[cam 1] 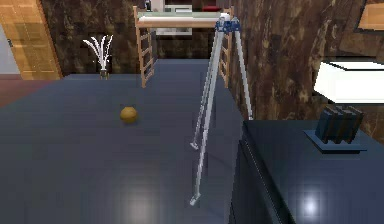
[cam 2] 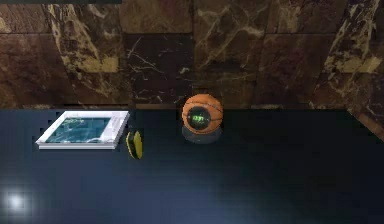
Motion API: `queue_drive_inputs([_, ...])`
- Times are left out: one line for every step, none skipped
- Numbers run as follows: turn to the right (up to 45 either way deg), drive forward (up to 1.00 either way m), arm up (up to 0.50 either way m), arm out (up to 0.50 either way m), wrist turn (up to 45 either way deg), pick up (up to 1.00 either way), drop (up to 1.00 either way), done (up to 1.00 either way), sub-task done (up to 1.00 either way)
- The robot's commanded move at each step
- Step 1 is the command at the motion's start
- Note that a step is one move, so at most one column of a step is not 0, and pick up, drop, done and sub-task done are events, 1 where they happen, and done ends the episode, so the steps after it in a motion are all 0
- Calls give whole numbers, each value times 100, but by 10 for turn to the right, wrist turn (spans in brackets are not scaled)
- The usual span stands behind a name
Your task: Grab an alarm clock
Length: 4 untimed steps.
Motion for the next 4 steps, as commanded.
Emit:
queue_drive_inputs([0, 0, 50, 0, 0, 0, 0, 0, 0])
queue_drive_inputs([0, 0, 38, 0, 0, 0, 0, 0, 0])
queue_drive_inputs([0, 0, 0, 22, 0, 0, 0, 0, 0])
queue_drive_inputs([0, 0, 0, 0, 450, 0, 0, 0, 0])
